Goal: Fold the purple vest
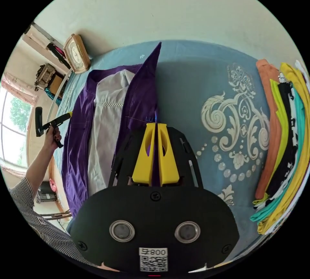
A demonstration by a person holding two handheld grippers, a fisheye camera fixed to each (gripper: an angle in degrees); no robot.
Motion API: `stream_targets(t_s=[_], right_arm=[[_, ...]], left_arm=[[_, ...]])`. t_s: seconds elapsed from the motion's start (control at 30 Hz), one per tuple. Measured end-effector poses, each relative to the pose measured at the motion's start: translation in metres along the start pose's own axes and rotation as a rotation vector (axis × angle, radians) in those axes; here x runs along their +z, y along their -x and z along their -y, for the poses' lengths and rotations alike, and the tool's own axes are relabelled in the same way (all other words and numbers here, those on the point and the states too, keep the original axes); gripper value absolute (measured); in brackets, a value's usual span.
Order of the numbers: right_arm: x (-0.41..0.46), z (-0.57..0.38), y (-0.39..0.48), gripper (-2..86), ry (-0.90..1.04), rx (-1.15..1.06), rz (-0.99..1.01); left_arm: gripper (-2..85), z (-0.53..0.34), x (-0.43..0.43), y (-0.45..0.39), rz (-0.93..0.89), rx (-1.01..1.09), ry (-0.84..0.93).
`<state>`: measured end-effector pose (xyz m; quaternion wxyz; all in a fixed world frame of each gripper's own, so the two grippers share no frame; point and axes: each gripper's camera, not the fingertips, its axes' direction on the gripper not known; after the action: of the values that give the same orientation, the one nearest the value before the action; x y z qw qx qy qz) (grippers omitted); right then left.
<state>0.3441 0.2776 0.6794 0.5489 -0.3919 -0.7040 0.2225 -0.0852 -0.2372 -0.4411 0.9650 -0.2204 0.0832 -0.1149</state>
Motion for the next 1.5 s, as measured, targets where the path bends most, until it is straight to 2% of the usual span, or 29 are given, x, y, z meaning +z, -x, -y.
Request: stream_targets(t_s=[0.1, 0.17, 0.23, 0.27, 0.37, 0.47, 0.53, 0.6, 0.7, 0.83, 1.0, 1.07, 1.2, 1.27, 1.33, 1.4, 1.5], right_arm=[[-0.061, 0.011, 0.025, 0.8, -0.178, -0.08, -0.172], [-0.085, 0.018, 0.045, 0.8, -0.261, -0.136, -0.218], [-0.078, 0.027, 0.066, 0.9, -0.226, -0.206, -0.215], [-0.056, 0.034, 0.076, 1.0, -0.138, -0.242, -0.262], [-0.003, 0.034, 0.07, 1.5, 0.059, -0.189, -0.383], [-0.014, 0.016, 0.058, 2.7, -0.025, -0.189, -0.26], [-0.023, 0.014, 0.041, 3.2, -0.062, -0.146, -0.161], [-0.022, 0.019, 0.014, 3.2, -0.072, -0.078, 0.02], [-0.018, 0.028, 0.005, 3.8, -0.069, -0.065, 0.139], [-0.027, 0.04, 0.005, 5.1, -0.056, -0.111, 0.038], [-0.04, 0.031, -0.046, 6.5, -0.024, -0.065, 0.026], [-0.043, 0.027, -0.058, 6.6, -0.025, -0.056, 0.006], [-0.043, 0.043, -0.075, 7.2, -0.051, -0.073, -0.024], [-0.041, 0.06, -0.092, 8.2, -0.058, -0.041, 0.036], [-0.043, 0.078, -0.109, 8.9, -0.084, -0.003, 0.118], [-0.046, 0.102, -0.132, 9.9, -0.127, 0.054, 0.239], [-0.042, 0.125, -0.171, 10.9, -0.184, 0.179, 0.438]], left_arm=[[1.0, 0.024, -0.029, -0.024, 0.006, 0.1, -0.079], [1.4, 0.035, -0.034, -0.034, 0.021, 0.136, -0.093], [2.1, 0.044, -0.025, -0.038, 0.117, 0.104, -0.039], [2.3, 0.044, -0.023, -0.037, 0.132, 0.085, -0.031], [3.8, 0.034, -0.033, -0.042, 0.126, 0.032, -0.118], [6.1, 0.029, -0.031, -0.067, -0.109, 0.124, -0.142], [7.5, 0.038, -0.006, -0.102, -0.295, 0.218, -0.049], [8.6, 0.049, 0.018, -0.132, -0.395, 0.279, 0.016], [10.2, 0.076, 0.057, -0.172, -0.437, 0.325, 0.088], [8.1, 0.113, 0.094, -0.192, -0.493, 0.285, 0.167], [3.8, 0.117, 0.1, -0.2, -0.443, 0.321, 0.222], [3.8, 0.108, 0.083, -0.197, -0.408, 0.355, 0.162], [6.0, 0.097, 0.035, -0.154, -0.201, 0.32, 0.023], [7.5, 0.102, 0.015, -0.121, -0.063, 0.258, -0.028], [9.4, 0.108, -0.015, -0.066, 0.054, 0.081, -0.117], [10.4, 0.11, -0.029, -0.023, 0.068, -0.053, -0.159], [11.4, 0.112, -0.02, 0.029, 0.058, -0.225, -0.074]])
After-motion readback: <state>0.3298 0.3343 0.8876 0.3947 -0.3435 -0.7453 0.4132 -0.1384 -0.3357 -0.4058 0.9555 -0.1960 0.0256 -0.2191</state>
